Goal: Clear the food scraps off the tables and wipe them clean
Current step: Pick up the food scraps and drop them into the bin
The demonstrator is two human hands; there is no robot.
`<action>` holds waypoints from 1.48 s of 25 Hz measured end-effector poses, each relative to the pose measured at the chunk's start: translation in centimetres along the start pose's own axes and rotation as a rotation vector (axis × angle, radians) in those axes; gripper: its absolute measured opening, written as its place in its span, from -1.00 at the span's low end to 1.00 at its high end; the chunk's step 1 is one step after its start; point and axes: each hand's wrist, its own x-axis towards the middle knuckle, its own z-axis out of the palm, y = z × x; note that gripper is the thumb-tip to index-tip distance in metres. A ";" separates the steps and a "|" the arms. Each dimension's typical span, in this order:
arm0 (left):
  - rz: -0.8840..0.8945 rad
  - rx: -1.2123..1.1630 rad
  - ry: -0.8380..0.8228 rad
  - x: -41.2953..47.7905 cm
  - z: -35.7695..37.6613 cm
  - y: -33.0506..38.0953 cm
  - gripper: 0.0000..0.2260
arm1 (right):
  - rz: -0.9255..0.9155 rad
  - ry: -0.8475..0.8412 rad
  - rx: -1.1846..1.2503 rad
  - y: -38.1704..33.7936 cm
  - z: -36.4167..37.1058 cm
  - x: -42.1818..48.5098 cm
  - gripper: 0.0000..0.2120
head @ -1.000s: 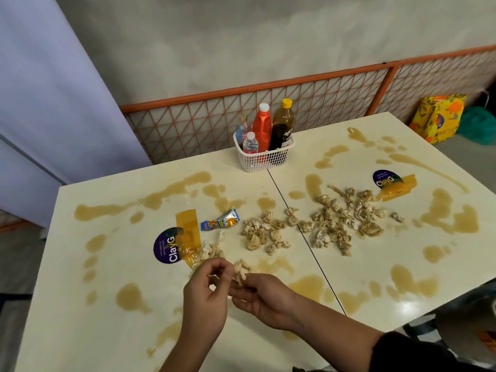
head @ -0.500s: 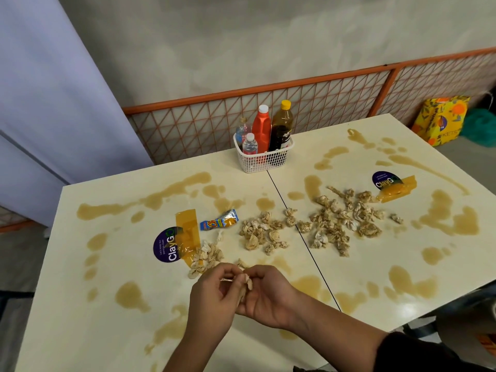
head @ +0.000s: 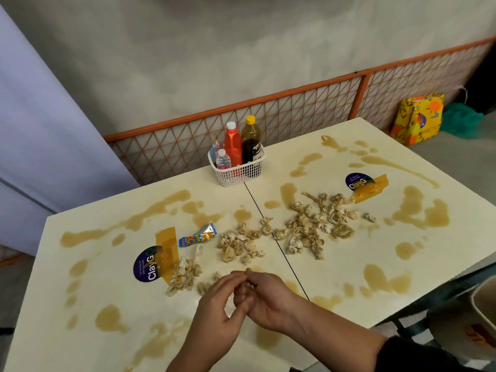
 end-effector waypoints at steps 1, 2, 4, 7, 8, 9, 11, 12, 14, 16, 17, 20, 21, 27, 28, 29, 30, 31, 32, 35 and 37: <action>0.003 0.006 0.054 0.0 0.5 0.6 -0.70 | -0.018 0.001 0.016 -0.5 -0.5 -0.5 -0.80; 0.041 0.053 0.114 0.1 1.3 1.4 -0.73 | -0.035 0.001 0.020 -1.3 -1.2 -1.3 -0.83; 0.115 0.163 0.204 0.5 3.1 3.2 -0.80 | -0.049 -0.010 0.013 -2.8 -2.8 -3.0 -0.92; 0.115 0.261 0.225 1.1 5.8 5.7 -0.81 | -0.053 -0.084 0.011 -4.4 -5.2 -5.5 -0.92; 0.129 0.289 0.210 1.3 6.7 6.4 -0.81 | -0.052 -0.123 -0.003 -4.6 -5.9 -6.3 -0.88; 0.152 0.316 0.194 1.6 7.6 7.0 -0.83 | -0.043 -0.151 -0.008 -4.6 -6.5 -7.0 -0.81; 0.180 0.348 0.184 1.9 9.2 8.6 -0.84 | -0.016 -0.167 0.019 -4.8 -8.1 -8.0 -0.72; 0.179 0.351 0.191 1.9 9.9 9.2 -0.84 | 0.003 -0.173 0.035 -5.0 -8.6 -8.6 -0.70; 0.169 0.336 0.206 2.1 11.5 10.9 -0.86 | 0.051 -0.187 0.124 -6.1 -10.1 -10.2 -0.55; 0.180 0.307 0.171 1.9 12.7 12.2 -0.87 | 0.075 -0.188 0.162 -7.3 -11.2 -11.6 -0.41; 0.199 0.308 0.120 1.8 13.6 13.0 -0.86 | 0.082 -0.193 0.154 -8.0 -12.0 -12.2 -0.37; 0.218 0.371 -0.033 1.5 16.1 14.9 -0.81 | 0.081 -0.178 0.113 -9.6 -14.7 -13.9 -0.34; 0.206 0.392 -0.068 1.5 16.8 15.3 -0.78 | 0.076 -0.185 0.083 -10.0 -15.6 -14.3 -0.34; 0.038 0.166 -0.053 2.0 22.2 18.7 -0.75 | -0.018 -0.190 -0.164 -11.8 -21.5 -17.2 -0.44; 0.007 0.112 -0.006 2.1 23.0 19.3 -0.71 | -0.053 -0.179 -0.143 -12.0 -22.1 -17.7 -0.53; -0.029 0.061 0.038 2.1 23.7 19.7 -0.67 | -0.099 -0.167 -0.126 -12.3 -22.7 -18.3 -0.61; -0.070 0.017 0.070 2.2 24.3 20.1 -0.65 | -0.151 -0.162 -0.118 -12.7 -23.4 -18.7 -0.66; -0.098 -0.021 0.084 2.2 25.0 20.6 -0.64 | -0.207 -0.165 -0.122 -13.1 -24.3 -19.0 -0.69; -0.104 -0.032 0.081 2.1 25.7 20.9 -0.62 | -0.273 -0.168 -0.152 -13.5 -25.2 -19.4 -0.71; -0.007 0.052 0.004 2.1 27.4 22.0 -0.54 | -0.384 -0.075 -0.123 -14.6 -27.3 -20.1 -0.64; -0.013 0.049 -0.088 2.3 28.3 22.9 -0.54 | -0.421 -0.020 -0.106 -14.8 -28.3 -20.4 -0.72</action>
